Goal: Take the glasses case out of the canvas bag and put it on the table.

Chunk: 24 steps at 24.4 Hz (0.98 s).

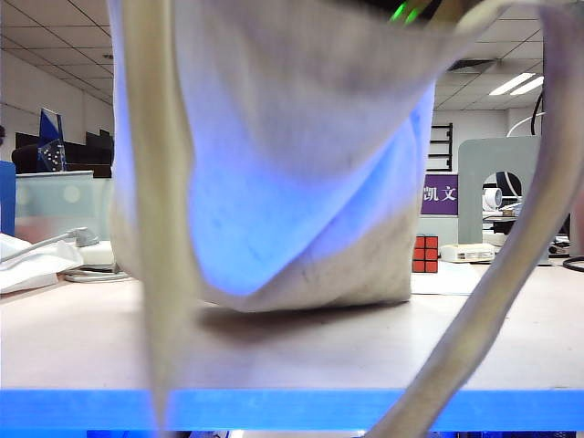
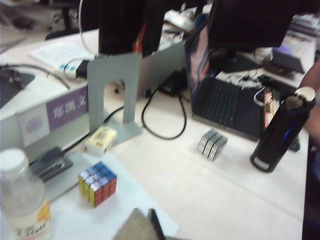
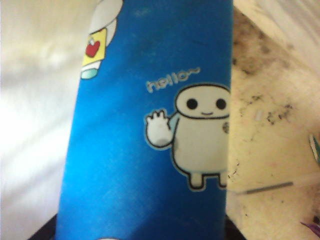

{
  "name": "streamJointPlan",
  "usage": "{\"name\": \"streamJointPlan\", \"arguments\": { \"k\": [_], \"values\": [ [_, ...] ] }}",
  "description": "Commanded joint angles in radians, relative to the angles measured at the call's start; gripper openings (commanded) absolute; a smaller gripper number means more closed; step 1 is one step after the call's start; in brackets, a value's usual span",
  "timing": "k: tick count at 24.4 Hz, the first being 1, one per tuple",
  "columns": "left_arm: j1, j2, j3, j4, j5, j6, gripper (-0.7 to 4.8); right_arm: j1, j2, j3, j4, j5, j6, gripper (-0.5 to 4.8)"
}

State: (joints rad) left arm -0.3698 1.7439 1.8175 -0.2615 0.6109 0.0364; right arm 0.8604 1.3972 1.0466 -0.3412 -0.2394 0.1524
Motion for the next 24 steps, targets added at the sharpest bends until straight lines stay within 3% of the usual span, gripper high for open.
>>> {"name": "streamJointPlan", "arguments": {
  "k": [1,2,3,4,5,6,7,8,9,11,12,16,17,20,22,24],
  "values": [
    [0.123,0.047,0.012,0.198,-0.349,-0.097,-0.06,0.014,-0.111,0.0,-0.056,-0.014,-0.03,2.42],
    [0.154,0.064,0.012,0.203,-0.352,-0.098,-0.06,0.013,-0.151,0.0,-0.055,-0.024,-0.029,2.42],
    [0.165,0.078,0.012,0.196,-0.322,-0.15,-0.06,0.014,-0.168,0.0,-0.045,-0.028,-0.026,2.42],
    [0.167,0.105,0.012,0.182,-0.175,-0.248,-0.06,0.014,-0.176,0.003,-0.008,-0.056,-0.021,2.42],
    [0.138,0.117,0.012,0.155,-0.092,-0.281,-0.06,0.014,-0.174,0.006,0.014,-0.055,-0.021,2.42],
    [0.079,0.127,0.012,0.146,-0.083,-0.272,-0.06,0.014,-0.167,0.007,0.033,-0.056,-0.021,2.41],
    [-0.038,0.132,0.012,0.158,-0.021,-0.184,-0.06,0.015,-0.14,0.015,0.029,-0.082,-0.003,2.41],
    [-0.105,0.132,0.013,0.167,-0.024,-0.125,-0.06,0.016,-0.116,0.024,0.016,-0.099,0.013,2.42],
    [-0.156,0.132,0.014,0.19,-0.027,-0.113,-0.06,0.014,-0.097,0.031,-0.004,-0.1,0.006,2.42],
    [-0.232,0.132,0.014,0.27,-0.008,-0.198,-0.06,0.037,-0.068,0.034,0.009,-0.096,-0.007,2.42],
    [-0.245,0.132,0.025,0.325,0.067,-0.273,-0.06,0.051,-0.047,0.037,0.009,-0.095,-0.007,2.42],
    [-0.301,0.132,0.165,0.311,0.109,-0.278,-0.06,0.095,0.057,0.038,0.064,-0.096,-0.007,2.42],
    [-0.301,0.127,0.194,0.302,0.111,-0.278,-0.06,0.103,0.069,0.038,0.062,-0.095,-0.006,2.42],
    [-0.186,0.125,0.46,0.229,0.12,-0.339,-0.06,0.119,0.078,0.038,0.056,-0.075,-0.008,2.43],
    [-0.099,0.126,0.639,0.177,0.2,-0.457,-0.06,0.121,0.089,0.038,0.082,-0.074,-0.007,2.43],
    [-0.081,0.127,0.66,0.051,0.196,-0.32,-0.06,0.121,0.092,0.047,0.089,-0.074,-0.007,2.43]
  ]
}}
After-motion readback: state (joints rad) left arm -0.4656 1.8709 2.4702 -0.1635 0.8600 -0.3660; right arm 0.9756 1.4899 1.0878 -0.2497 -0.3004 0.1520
